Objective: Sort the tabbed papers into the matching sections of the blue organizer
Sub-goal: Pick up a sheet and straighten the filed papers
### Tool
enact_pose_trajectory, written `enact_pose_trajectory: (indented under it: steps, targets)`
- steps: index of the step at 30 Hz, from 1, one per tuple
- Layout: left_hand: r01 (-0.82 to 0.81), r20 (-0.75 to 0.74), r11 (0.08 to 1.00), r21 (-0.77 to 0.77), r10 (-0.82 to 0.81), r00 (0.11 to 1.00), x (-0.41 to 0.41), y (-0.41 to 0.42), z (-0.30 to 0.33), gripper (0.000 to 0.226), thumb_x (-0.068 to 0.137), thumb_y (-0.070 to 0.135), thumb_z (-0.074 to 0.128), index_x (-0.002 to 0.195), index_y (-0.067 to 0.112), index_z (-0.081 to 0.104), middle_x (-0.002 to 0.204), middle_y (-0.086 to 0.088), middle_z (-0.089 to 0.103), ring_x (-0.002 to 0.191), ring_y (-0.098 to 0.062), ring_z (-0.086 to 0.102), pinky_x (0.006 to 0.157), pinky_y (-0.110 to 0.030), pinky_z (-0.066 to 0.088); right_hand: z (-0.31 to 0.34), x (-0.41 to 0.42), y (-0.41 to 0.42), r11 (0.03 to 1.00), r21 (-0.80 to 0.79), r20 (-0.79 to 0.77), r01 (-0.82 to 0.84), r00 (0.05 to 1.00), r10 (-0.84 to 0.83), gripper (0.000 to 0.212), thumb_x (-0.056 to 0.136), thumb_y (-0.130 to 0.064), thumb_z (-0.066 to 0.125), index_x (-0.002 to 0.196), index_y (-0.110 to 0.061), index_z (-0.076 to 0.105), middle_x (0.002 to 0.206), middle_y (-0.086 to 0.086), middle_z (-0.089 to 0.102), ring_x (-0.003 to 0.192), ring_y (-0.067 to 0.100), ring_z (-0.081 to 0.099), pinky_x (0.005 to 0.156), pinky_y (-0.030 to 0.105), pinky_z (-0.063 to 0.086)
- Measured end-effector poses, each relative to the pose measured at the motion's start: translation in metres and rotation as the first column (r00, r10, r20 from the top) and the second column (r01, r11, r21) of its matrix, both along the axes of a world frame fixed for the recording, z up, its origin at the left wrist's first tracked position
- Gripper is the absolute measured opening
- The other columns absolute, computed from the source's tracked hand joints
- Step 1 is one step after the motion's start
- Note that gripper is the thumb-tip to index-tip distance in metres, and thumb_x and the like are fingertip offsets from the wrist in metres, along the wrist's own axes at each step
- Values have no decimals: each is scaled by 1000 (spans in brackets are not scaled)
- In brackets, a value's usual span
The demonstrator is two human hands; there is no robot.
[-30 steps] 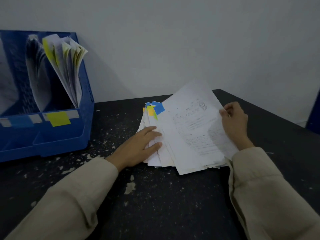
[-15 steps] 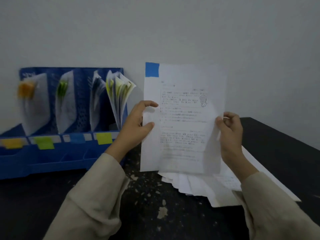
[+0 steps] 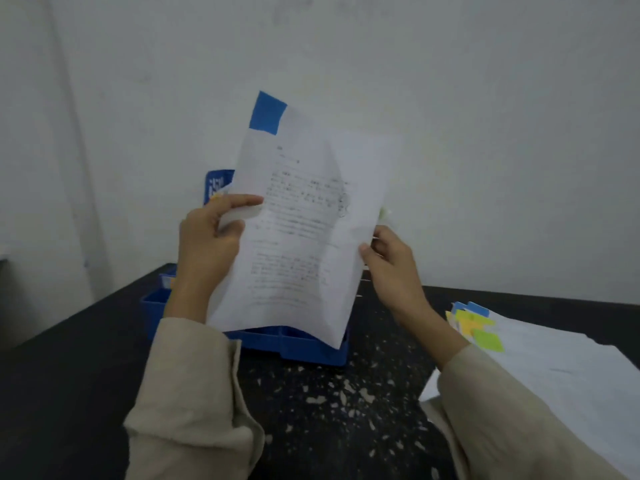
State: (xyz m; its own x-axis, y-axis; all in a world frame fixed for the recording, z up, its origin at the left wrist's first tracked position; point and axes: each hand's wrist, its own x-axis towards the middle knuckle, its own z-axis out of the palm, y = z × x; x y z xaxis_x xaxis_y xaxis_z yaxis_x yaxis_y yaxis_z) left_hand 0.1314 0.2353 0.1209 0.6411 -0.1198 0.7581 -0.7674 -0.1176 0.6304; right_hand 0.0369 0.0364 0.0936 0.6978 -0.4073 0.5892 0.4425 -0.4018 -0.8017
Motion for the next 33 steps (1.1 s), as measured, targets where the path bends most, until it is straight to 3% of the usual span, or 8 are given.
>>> enact_pose_trajectory:
  steps: [9,11,14,18,23,27,30,33]
  targets:
    - [-286,-124,951,-119,271,955,0,61,-1,52,82,-12,41,105,27,68,107,10,64,98,0,57,88,-8,44,-9,66,52,973,86,-160,-213,961,225,25,100,-14,40,111,-16,63,107,11,66,96,32,62,93,48,50]
    - [-330,-144,936,-121,312,939,-1,68,-1,52,82,-11,42,106,27,68,108,10,64,101,-4,57,91,-14,43,-11,71,55,953,161,-176,-258,942,285,40,101,-14,40,140,-19,44,134,4,54,114,24,57,96,47,49]
    - [-388,-146,916,-98,373,917,-3,71,3,52,83,-11,42,110,26,67,113,10,62,106,-6,54,97,-17,40,-14,69,54,942,225,-177,-251,940,293,55,101,-13,39,150,-19,14,154,-2,23,136,17,33,102,33,43]
    - [-383,-112,921,-73,374,921,-12,61,12,53,83,-10,41,115,23,66,113,12,60,107,-4,54,102,-19,40,-23,63,48,934,251,-166,-253,940,299,58,101,-14,40,151,-21,12,155,-2,22,137,16,31,104,35,42]
    - [-336,-3,941,45,336,942,-22,32,24,48,87,-8,43,122,19,62,119,13,55,105,8,47,92,3,32,-22,59,45,918,273,-161,-286,928,337,57,101,-15,40,151,-21,13,154,0,23,138,15,31,107,38,39]
    - [-336,48,924,183,333,942,-20,13,43,48,86,-3,47,127,20,59,132,2,55,119,-11,51,103,-17,35,-22,57,42,917,263,-174,-299,921,350,55,101,-15,40,150,-19,16,155,-2,22,139,16,30,110,39,35]
    - [-381,82,884,271,373,924,-12,4,77,51,83,-5,46,127,17,59,135,-3,53,121,-15,48,88,-3,27,-23,57,40,918,254,-184,-303,917,354,55,100,-15,41,150,-17,17,154,1,24,139,18,30,111,40,34]
    - [-384,50,856,345,391,919,-4,-9,110,48,85,-2,44,128,14,58,137,-5,51,125,-19,46,89,-8,28,-21,55,40,905,280,-184,-321,907,379,55,100,-15,41,150,-17,17,144,1,36,133,18,36,108,36,37]
